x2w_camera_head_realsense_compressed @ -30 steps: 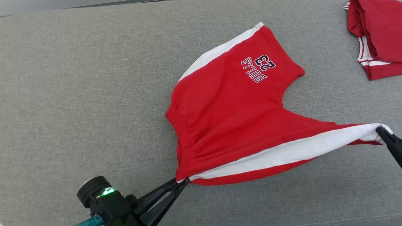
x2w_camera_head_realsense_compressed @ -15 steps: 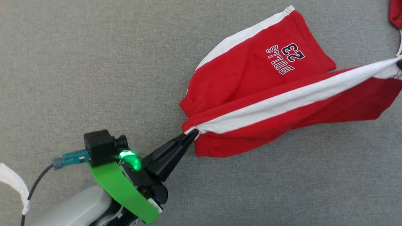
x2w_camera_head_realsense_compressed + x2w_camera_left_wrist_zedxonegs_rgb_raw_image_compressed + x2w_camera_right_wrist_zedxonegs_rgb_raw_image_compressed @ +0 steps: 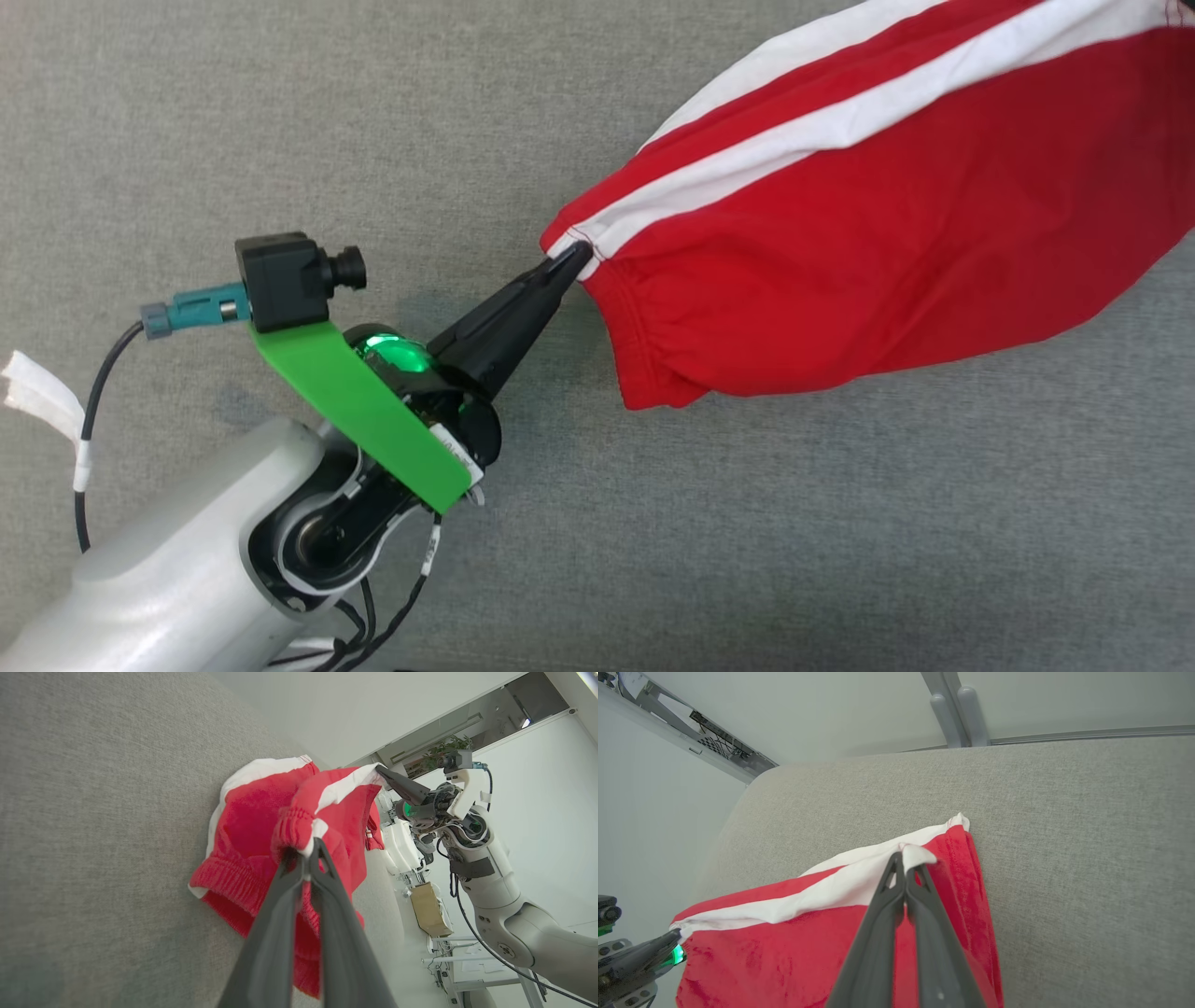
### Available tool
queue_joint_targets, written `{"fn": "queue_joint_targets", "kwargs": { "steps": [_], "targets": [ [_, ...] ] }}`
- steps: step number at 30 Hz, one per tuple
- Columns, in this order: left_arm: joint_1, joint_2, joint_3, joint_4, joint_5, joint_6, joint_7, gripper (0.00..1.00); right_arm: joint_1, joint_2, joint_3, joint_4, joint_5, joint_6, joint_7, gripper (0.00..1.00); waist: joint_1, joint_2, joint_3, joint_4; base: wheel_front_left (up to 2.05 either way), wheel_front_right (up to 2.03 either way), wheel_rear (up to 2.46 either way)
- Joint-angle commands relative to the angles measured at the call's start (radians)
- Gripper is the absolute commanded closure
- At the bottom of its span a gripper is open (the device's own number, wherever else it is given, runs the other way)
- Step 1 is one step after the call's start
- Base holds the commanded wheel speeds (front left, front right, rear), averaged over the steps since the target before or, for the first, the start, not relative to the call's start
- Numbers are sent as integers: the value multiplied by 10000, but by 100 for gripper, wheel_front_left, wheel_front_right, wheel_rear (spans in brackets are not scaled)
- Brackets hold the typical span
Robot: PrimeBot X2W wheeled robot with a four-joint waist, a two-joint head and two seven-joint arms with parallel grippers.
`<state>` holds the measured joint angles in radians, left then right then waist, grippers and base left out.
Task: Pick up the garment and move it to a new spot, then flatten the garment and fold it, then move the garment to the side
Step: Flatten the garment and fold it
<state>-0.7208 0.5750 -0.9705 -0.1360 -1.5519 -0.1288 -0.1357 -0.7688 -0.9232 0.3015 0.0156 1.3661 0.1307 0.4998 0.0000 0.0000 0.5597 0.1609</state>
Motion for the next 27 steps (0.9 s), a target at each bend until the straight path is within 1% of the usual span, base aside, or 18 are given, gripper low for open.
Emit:
{"fn": "queue_joint_targets", "kwargs": {
  "steps": [1,6,12,13,14,15,16,19,20,22,23,25,27],
  "targets": [
    [-208,-37,46,130,-43,-30,69,100,-507,183,141,338,-220,-3,220,100,0,0,469,407,0,0,0],
    [-405,-135,26,377,84,-31,29,100,-1801,775,543,1409,-750,-3,720,100,0,0,648,617,0,0,0],
    [-539,-253,-24,754,222,-32,-48,100,-2465,1194,845,2342,-1100,-3,964,100,0,0,713,720,0,0,0],
    [-551,-309,-59,827,202,-32,-30,100,-2506,1247,893,2456,-1155,-3,967,78,0,0,713,715,0,0,0],
    [-592,-312,-77,927,252,-32,-28,73,-2539,1284,922,2533,-1169,-3,968,36,0,0,708,705,0,0,0],
    [-621,-337,-81,1028,286,-31,-59,31,-2580,1324,930,2640,-1234,-3,902,0,0,0,691,684,0,0,0],
    [-631,-377,-96,1102,280,-31,-74,0,-2601,1369,943,2698,-1244,-3,836,0,0,0,664,656,0,0,0],
    [-628,-431,-98,1375,403,-31,-279,0,-2464,1489,931,2645,-1179,-3,509,0,0,0,452,533,0,0,0],
    [-537,-386,-70,1585,627,-31,-542,0,-2188,1516,866,2411,-1069,-3,125,0,0,0,236,434,0,0,0],
    [-337,-328,-33,1889,1038,-20,-838,0,-1800,1451,918,2049,-1104,-3,-301,0,0,0,-30,305,0,0,0],
    [-237,-328,13,2048,1269,106,-969,0,-1591,1366,990,1832,-1207,-3,-509,0,0,0,-149,246,0,0,0],
    [149,-557,276,2353,1471,518,-1163,0,-1044,1230,1211,1344,-1405,-3,-1047,0,0,0,-471,109,0,0,0],
    [527,-727,713,2577,2007,1102,-1278,0,-407,1129,1433,881,-1663,-3,-1841,0,0,0,-840,-43,0,0,0]
  ]
}}
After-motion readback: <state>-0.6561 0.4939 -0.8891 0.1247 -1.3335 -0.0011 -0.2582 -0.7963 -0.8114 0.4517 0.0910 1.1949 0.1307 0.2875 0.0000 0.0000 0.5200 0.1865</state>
